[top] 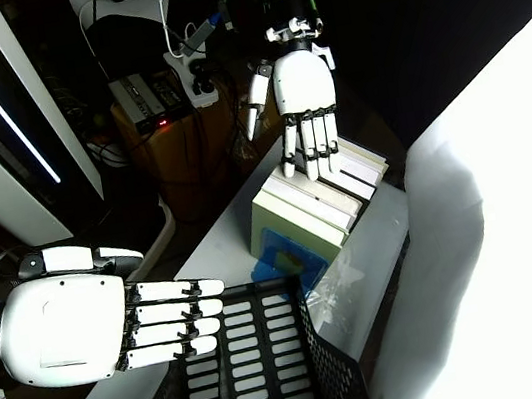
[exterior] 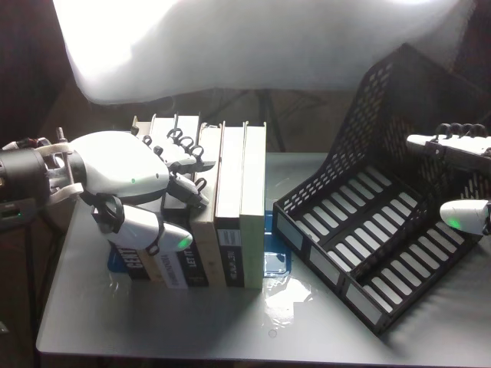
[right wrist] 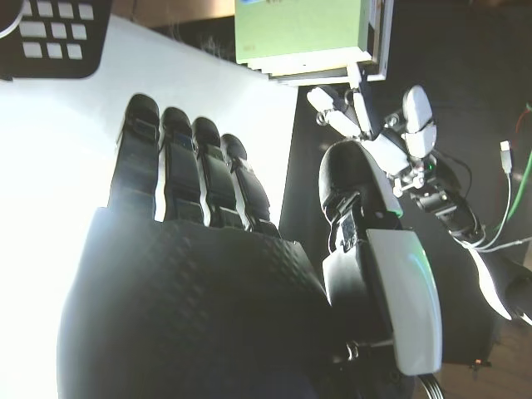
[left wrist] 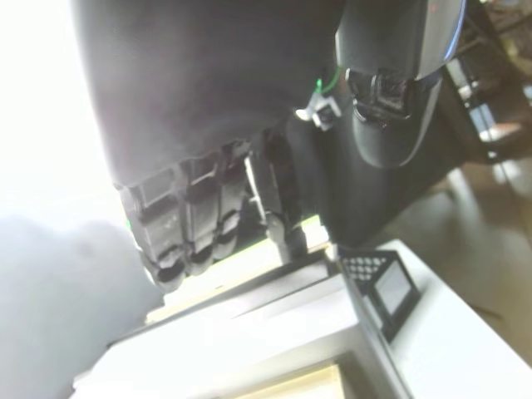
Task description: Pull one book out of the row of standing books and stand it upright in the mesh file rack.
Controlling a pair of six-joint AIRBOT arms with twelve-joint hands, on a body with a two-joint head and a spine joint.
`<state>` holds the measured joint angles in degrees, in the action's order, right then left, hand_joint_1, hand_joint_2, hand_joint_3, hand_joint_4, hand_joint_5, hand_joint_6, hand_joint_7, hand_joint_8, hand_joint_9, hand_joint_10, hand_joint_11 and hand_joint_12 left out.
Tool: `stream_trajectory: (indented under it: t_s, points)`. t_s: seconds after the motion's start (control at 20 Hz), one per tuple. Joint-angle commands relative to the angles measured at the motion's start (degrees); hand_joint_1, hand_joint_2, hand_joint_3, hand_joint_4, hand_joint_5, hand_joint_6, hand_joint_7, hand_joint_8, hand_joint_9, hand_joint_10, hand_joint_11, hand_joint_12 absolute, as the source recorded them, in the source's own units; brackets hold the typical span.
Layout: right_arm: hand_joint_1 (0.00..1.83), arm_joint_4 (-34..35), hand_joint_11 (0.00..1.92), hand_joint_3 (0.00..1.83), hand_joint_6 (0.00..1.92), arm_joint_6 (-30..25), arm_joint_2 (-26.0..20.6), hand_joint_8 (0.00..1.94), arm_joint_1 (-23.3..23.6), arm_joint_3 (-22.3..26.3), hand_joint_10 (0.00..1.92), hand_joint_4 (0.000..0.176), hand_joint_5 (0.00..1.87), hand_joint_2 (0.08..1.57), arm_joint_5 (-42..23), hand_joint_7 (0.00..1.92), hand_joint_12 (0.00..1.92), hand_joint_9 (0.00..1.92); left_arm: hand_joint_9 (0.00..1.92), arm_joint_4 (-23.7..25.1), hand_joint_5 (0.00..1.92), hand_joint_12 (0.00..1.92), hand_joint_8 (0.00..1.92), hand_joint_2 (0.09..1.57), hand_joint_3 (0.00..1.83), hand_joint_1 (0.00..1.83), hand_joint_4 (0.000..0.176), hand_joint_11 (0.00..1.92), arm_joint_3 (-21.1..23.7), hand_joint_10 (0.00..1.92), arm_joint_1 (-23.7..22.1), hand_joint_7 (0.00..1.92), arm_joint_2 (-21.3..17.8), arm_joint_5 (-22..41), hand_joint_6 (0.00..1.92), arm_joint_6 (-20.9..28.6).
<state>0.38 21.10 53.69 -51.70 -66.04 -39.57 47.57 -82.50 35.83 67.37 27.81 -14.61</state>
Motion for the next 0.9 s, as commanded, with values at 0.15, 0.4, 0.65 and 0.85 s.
stream_trajectory:
  t_s: [0.15, 0.4, 0.65, 0.85]
  points:
    - [0.38, 1.62, 0.01, 0.00, 0.00, -0.21, -0.20, 0.00, -0.09, -0.03, 0.00, 0.000, 0.00, 1.40, -6.63, 0.00, 0.01, 0.00, 0.00, 2.91, 0.67, 0.00, 0.00, 1.28, 0.00, 0.16, 0.000, 0.00, 1.87, 0.00, 0.66, 0.02, -1.13, 2.29, 0.01, -0.10]
    - [0.36, 2.48, 0.04, 0.00, 0.00, -0.21, -0.20, 0.00, -0.55, 0.05, 0.00, 0.000, 0.00, 1.39, -7.02, 0.00, 0.03, 0.00, 0.00, 4.44, 0.63, 0.00, 0.00, 1.28, 0.00, 0.09, 0.007, 0.00, 5.12, 0.00, 2.77, 0.01, -3.27, 3.72, 0.00, -0.10]
    - [0.35, 2.89, 0.00, 0.00, 0.00, -0.21, -0.20, 0.00, -0.85, 0.10, 0.00, 0.000, 0.00, 1.38, -7.12, 0.00, 0.37, 0.00, 0.00, 4.59, 0.58, 0.00, 0.00, 1.28, 0.00, 0.10, 0.000, 0.00, 7.64, 0.00, 4.40, 0.00, -5.08, 4.89, 0.00, -0.10]
    - [0.36, 3.21, 0.00, 0.00, 0.00, -0.21, -0.20, 0.00, -1.10, 0.12, 0.00, 0.000, 0.00, 1.38, -7.12, 0.00, 0.60, 0.00, 0.00, 4.40, 0.57, 0.00, 0.00, 1.29, 0.00, 0.09, 0.000, 0.00, 9.49, 0.00, 6.14, 0.00, -6.01, 6.22, 0.01, -0.10]
